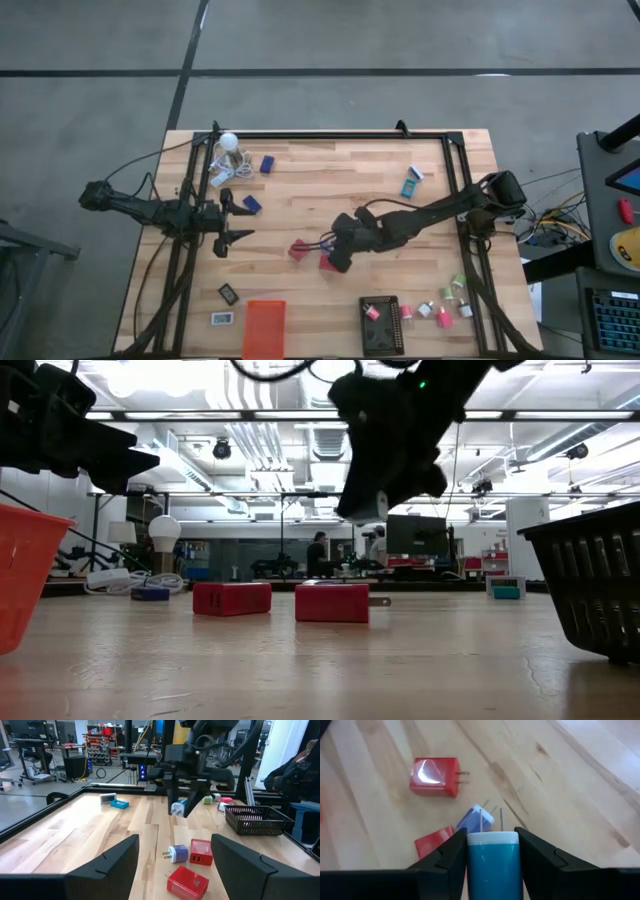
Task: Pick & Place Office items
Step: Put the light blue charger adapter into the black bin
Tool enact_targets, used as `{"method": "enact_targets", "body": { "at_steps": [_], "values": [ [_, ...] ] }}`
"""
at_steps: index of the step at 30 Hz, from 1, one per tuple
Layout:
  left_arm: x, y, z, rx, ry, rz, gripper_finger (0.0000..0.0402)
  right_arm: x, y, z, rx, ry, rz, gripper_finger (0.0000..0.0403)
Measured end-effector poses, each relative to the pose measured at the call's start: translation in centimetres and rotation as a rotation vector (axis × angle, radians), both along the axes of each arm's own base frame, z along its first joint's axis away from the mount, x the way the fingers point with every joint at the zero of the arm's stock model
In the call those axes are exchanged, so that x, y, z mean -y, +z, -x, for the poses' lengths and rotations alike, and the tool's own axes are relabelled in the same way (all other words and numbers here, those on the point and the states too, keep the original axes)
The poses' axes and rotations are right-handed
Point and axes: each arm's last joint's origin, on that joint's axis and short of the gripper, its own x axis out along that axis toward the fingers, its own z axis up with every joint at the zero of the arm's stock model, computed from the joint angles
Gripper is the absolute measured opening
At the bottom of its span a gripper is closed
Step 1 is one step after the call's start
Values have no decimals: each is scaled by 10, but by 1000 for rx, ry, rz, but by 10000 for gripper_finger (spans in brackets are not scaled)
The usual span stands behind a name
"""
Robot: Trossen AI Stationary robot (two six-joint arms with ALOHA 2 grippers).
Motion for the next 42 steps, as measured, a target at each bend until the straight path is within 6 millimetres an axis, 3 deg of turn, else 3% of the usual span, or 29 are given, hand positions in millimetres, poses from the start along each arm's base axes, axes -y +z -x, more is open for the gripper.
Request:
{"method": "enact_targets", "body": {
  "at_steps": [14,24,42],
  "values": [
    [0,0,0,0,0,0,252,-48,31,40,-15,156,0,147],
    [0,0,0,0,0,0,252,-87,32,68,-82,252,-65,146],
    [0,0,0,0,0,0,252,-136,28,110,-152,74,-351,148]
  ]
}}
